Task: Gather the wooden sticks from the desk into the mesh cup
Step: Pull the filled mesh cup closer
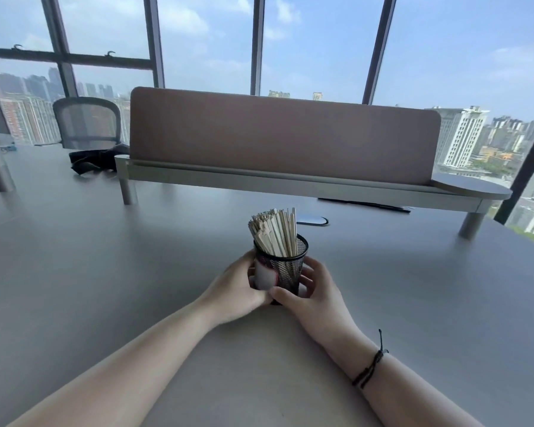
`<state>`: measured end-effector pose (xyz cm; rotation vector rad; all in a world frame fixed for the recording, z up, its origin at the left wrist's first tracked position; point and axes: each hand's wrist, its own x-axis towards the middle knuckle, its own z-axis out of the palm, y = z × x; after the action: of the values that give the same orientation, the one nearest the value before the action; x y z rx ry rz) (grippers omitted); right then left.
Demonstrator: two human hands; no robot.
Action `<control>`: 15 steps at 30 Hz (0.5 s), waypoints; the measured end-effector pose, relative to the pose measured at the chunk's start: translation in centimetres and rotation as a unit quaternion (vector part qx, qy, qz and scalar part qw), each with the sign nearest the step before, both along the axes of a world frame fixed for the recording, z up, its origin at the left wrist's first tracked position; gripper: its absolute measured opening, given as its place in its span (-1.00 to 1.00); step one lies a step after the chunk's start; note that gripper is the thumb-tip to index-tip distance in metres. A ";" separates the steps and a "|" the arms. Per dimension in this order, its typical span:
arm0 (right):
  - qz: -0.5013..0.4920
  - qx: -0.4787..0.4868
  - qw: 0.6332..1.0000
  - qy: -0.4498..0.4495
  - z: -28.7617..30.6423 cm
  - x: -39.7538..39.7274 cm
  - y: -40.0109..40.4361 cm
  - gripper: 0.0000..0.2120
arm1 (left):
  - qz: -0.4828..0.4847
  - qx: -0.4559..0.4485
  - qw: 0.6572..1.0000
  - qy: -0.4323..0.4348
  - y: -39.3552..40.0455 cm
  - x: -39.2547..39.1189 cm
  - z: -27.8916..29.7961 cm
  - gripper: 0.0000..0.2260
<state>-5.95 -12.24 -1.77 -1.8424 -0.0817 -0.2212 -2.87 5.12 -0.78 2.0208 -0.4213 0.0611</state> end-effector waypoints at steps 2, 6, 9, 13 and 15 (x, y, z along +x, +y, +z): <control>0.039 0.026 0.999 0.009 0.0 0.2 -0.3 -0.31 | 0.002 0.002 1.000 -0.014 0.1 0.0 -0.1 -0.43; 0.092 -0.018 0.995 0.026 0.0 0.9 -0.9 -0.27 | 0.065 0.042 0.996 -0.040 0.4 -0.1 -0.6 -0.33; 0.056 -0.085 0.995 0.018 -0.3 1.0 -0.5 -0.11 | 0.145 0.037 0.988 -0.037 -0.2 -0.1 -0.8 -0.25; 0.021 -0.110 0.994 0.006 -0.2 1.3 0.2 -0.13 | 0.214 0.046 0.975 -0.024 -1.6 0.5 -0.6 -0.26; 0.013 -0.120 0.993 0.003 -0.1 2.3 0.7 -0.27 | 0.209 0.065 0.975 -0.029 -2.2 1.1 -0.9 -0.28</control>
<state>-3.61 -11.56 -1.92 -2.0794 -0.1319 -0.1949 -1.75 2.93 -1.67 2.2118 -0.0300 0.3606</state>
